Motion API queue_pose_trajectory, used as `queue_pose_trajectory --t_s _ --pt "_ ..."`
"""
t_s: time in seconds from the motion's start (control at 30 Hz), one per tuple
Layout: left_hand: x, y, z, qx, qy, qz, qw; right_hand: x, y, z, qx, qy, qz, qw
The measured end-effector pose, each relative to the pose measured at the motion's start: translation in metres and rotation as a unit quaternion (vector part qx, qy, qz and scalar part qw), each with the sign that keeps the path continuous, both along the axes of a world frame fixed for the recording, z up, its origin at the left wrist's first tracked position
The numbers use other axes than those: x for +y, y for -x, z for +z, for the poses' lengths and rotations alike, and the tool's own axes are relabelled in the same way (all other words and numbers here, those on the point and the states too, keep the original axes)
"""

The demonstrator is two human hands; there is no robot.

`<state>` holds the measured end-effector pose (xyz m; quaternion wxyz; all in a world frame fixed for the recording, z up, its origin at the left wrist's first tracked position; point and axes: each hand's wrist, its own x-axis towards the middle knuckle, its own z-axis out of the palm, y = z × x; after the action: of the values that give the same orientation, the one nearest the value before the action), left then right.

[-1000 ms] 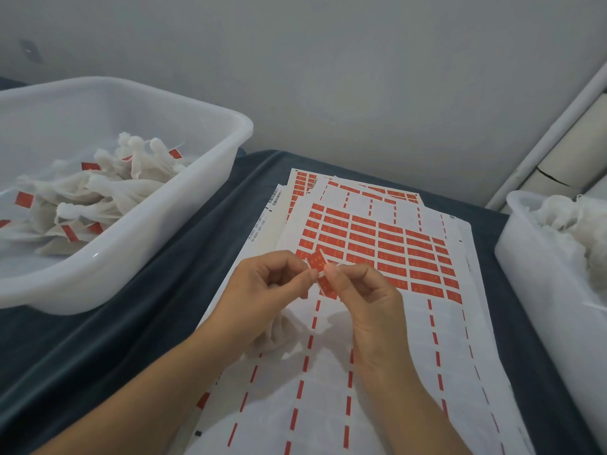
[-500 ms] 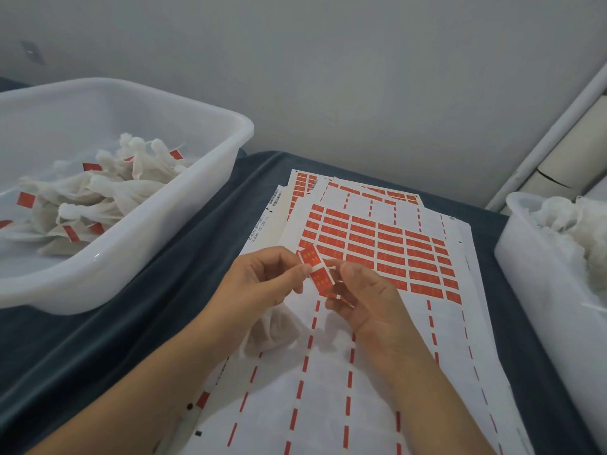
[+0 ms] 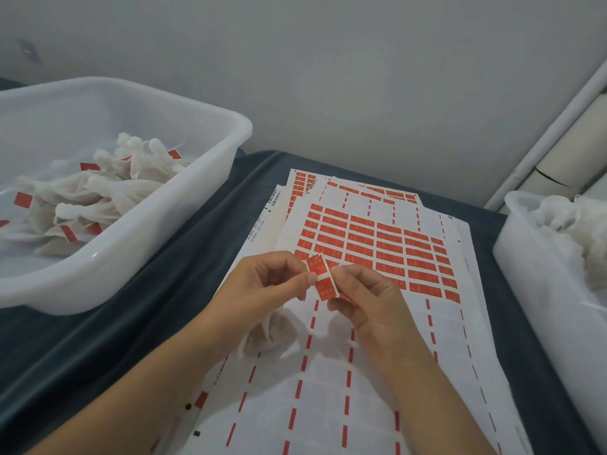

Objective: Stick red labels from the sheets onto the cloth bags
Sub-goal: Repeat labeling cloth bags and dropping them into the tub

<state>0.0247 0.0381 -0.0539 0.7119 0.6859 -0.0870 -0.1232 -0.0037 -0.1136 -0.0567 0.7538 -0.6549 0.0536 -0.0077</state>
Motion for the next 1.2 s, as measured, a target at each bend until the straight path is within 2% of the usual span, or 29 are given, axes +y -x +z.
queue_pose_trajectory --t_s 0.13,0.47,0.77,0.9,0.97,1.03,1.1,1.13,1.17,1.2 --pt "0.0 -0.001 -0.001 -0.012 -0.013 0.0 1.0 0.001 -0.001 -0.001 -0.03 0.057 -0.016 0.998" --pt "-0.001 -0.002 -0.002 -0.025 -0.027 0.003 0.999 0.003 0.001 -0.002 -0.04 0.047 -0.006 0.998" --pt "-0.001 -0.003 -0.004 -0.056 -0.067 0.015 0.996 0.0 -0.001 -0.004 -0.062 0.108 -0.034 0.992" --pt "-0.006 -0.003 -0.004 -0.042 -0.083 0.055 0.994 0.004 -0.002 -0.006 -0.052 0.098 -0.078 0.991" --pt "-0.007 -0.003 -0.004 -0.076 -0.102 0.102 0.987 0.005 -0.002 -0.008 -0.042 0.086 -0.099 0.99" --pt "-0.005 -0.002 -0.005 -0.19 -0.145 0.136 0.962 0.007 -0.001 -0.009 -0.039 0.084 -0.104 0.99" --pt "-0.002 -0.001 -0.008 -0.36 -0.23 0.134 0.894 0.009 -0.001 -0.008 -0.046 0.093 -0.099 0.99" --pt "-0.003 0.0 -0.012 -0.416 -0.27 0.128 0.859 0.01 0.0 -0.007 -0.05 0.095 -0.098 0.989" --pt "-0.003 0.001 -0.016 -0.445 -0.292 0.126 0.838 0.01 0.0 -0.007 -0.058 0.096 -0.097 0.989" --pt "-0.004 0.003 -0.019 -0.452 -0.297 0.132 0.831 0.01 0.001 -0.006 -0.066 0.099 -0.097 0.988"
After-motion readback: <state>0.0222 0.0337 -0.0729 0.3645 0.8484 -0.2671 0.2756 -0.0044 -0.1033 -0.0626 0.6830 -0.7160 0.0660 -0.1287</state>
